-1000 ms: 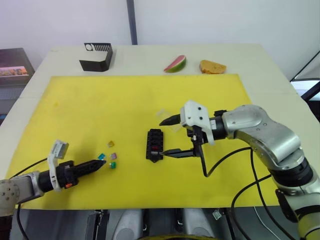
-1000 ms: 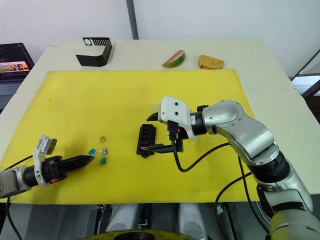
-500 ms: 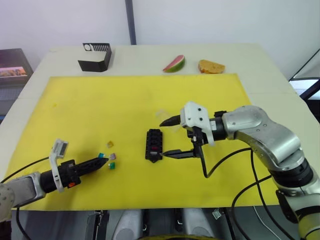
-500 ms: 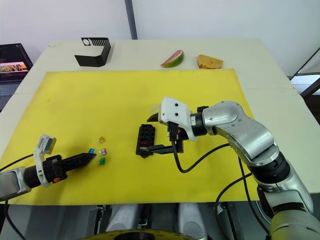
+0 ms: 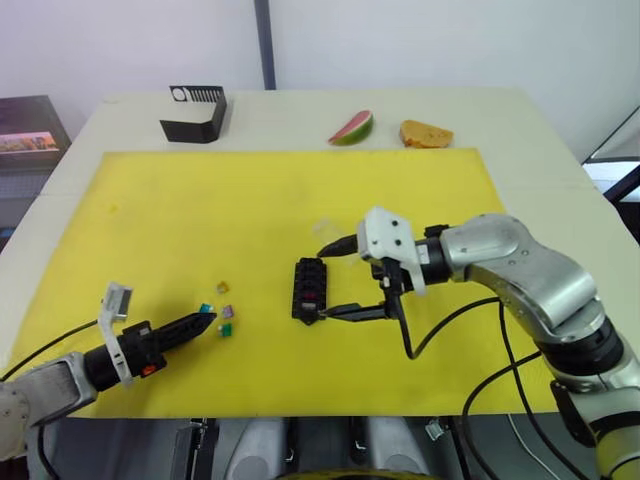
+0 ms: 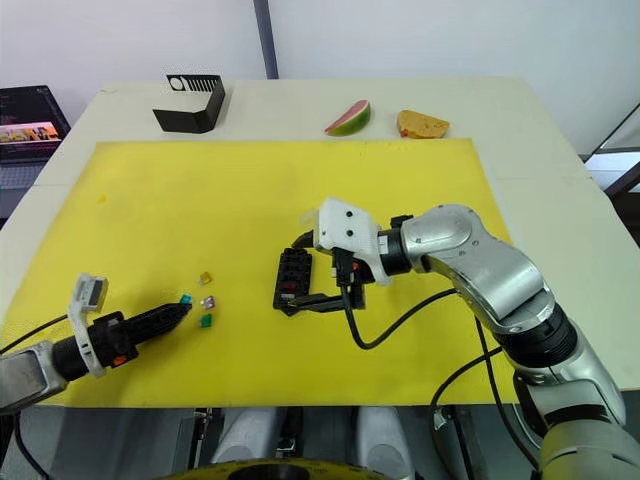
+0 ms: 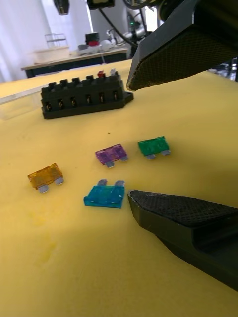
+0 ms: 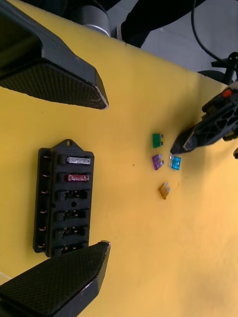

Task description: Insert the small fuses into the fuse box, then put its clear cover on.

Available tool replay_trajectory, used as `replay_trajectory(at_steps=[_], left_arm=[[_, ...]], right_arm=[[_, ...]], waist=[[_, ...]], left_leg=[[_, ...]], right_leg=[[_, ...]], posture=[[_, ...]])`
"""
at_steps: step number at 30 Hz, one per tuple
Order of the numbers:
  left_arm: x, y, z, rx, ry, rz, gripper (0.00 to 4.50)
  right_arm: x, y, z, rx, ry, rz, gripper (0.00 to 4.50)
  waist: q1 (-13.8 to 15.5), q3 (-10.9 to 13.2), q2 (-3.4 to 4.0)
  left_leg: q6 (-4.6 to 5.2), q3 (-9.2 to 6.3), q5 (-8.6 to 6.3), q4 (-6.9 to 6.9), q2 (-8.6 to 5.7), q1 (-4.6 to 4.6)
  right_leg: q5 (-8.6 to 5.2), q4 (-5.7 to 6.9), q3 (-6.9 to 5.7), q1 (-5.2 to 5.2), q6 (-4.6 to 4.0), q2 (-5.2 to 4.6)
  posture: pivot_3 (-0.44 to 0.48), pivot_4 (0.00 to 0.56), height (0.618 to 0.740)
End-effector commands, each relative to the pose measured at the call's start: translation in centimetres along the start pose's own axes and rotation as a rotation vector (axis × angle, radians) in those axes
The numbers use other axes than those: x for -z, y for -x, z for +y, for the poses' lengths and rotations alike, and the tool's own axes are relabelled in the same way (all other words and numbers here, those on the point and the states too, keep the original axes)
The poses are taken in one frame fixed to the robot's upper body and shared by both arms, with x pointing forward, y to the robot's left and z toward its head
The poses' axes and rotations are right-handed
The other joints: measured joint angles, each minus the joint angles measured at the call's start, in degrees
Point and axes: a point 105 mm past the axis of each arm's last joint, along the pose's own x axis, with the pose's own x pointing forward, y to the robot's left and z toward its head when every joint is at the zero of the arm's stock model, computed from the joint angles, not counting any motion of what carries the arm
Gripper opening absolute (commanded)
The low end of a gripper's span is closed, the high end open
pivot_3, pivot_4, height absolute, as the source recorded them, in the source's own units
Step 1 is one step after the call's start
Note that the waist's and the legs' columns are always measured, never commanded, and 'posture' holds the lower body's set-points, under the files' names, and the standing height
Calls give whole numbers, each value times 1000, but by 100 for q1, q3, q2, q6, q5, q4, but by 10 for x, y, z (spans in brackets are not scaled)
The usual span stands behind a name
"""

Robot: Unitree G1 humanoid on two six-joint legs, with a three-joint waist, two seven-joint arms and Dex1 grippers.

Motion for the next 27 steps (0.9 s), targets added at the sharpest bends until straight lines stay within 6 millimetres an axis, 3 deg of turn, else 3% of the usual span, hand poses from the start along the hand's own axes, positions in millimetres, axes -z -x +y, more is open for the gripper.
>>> replay_trajectory(at_steps=[1, 3, 5, 10, 17, 27], left_arm=[[-7, 3, 2, -35, -16, -54, 3371], [-7, 4, 4, -45, -10, -59, 3371], [-5, 6, 7, -69, -10, -61, 2841], [-1, 15, 20, -108, 12, -71, 614], [-4, 21, 39, -145, 2, -114, 614], [4, 19, 46, -112, -31, -113, 614]], right_arm=[[-10, 2, 1, 2, 49, -19, 4500], [-10, 3, 1, 3, 49, -19, 4500], [-10, 3, 1, 3, 49, -18, 4500], [-10, 4, 1, 4, 48, -17, 4500], [-10, 3, 1, -1, 45, -17, 4500], [-10, 3, 3, -4, 45, -18, 4500]], waist=[[-2, 0, 0], [-9, 0, 0], [-20, 0, 0], [-31, 0, 0], [-38, -1, 2], [-34, -7, 12]], left_leg=[[-1, 0, 1, 0, 0, 0], [-2, 0, 1, 0, 0, 1], [-3, -1, 2, -1, 0, 1], [-6, 0, 3, -6, 0, 1], [-5, -1, 3, -10, 1, 2], [-5, -2, 3, -13, 1, 6]], right_leg=[[0, 0, 0, 0, 0, 0], [0, 0, 0, 0, 0, 0], [0, 0, 0, 0, 0, 1], [0, -3, 0, -3, -1, 2], [-8, -4, 0, -4, -14, 3], [-9, -2, 0, -3, -17, 3]], posture=[[0, 150, 740], [0, 150, 740], [0, 150, 740], [0, 150, 740], [0, 150, 740], [0, 150, 740]])
